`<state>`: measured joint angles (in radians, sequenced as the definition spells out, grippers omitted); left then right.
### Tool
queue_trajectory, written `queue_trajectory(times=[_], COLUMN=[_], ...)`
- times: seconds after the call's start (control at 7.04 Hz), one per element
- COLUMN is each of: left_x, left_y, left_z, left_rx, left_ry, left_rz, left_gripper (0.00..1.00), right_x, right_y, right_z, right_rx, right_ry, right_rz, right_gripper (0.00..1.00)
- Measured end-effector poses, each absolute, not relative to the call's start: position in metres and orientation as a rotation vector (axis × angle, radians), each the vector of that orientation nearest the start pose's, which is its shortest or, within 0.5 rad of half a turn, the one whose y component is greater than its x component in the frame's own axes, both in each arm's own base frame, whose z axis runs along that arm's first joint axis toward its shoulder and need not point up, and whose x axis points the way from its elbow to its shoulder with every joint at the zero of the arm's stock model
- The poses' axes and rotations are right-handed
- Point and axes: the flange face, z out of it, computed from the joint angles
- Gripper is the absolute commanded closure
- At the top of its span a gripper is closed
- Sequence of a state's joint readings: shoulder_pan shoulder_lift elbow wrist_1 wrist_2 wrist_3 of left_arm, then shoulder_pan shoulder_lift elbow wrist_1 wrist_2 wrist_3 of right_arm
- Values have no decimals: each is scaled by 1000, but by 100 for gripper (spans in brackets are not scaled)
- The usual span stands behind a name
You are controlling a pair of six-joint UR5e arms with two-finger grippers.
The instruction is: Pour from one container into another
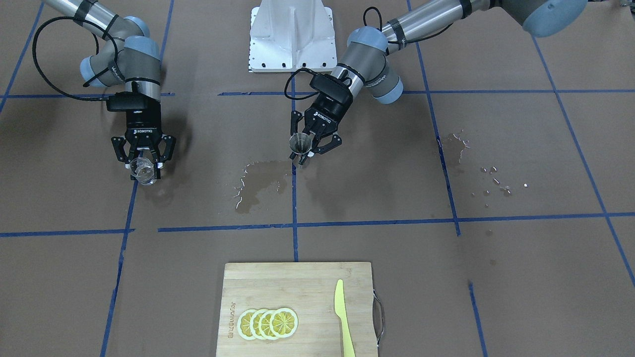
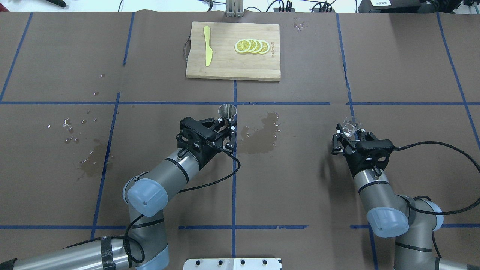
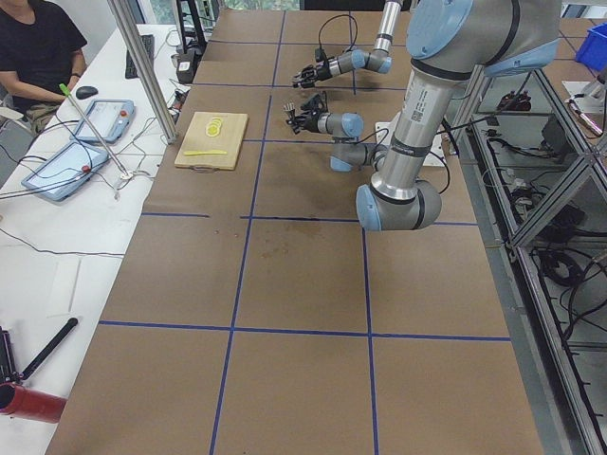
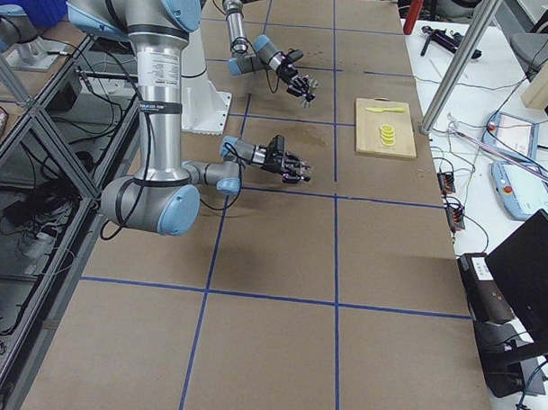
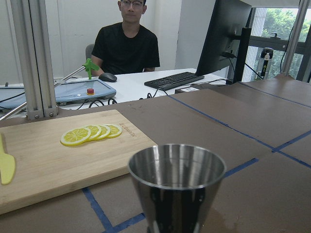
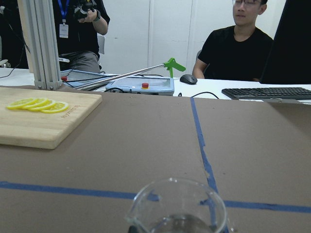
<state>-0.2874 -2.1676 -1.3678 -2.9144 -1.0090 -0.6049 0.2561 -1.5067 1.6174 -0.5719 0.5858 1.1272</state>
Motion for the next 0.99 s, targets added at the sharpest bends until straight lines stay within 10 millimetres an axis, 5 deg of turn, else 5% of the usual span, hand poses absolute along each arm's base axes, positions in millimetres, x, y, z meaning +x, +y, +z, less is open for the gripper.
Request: queue_trajectory(times=[0.28, 0.99], left_x=[587, 591], left_y=[-367, -364], left_z=[251, 257], left_rx=[1305, 1361], left_ry=[1114, 1032], left_rz=[14, 108], left_gripper=[100, 100], right_x=[-429, -442], right_y=[-347, -351], right_z=[431, 297], right_rx=[1187, 1193], right_ry=[-678, -751], right_rz=[334, 238], right_gripper=[100, 100])
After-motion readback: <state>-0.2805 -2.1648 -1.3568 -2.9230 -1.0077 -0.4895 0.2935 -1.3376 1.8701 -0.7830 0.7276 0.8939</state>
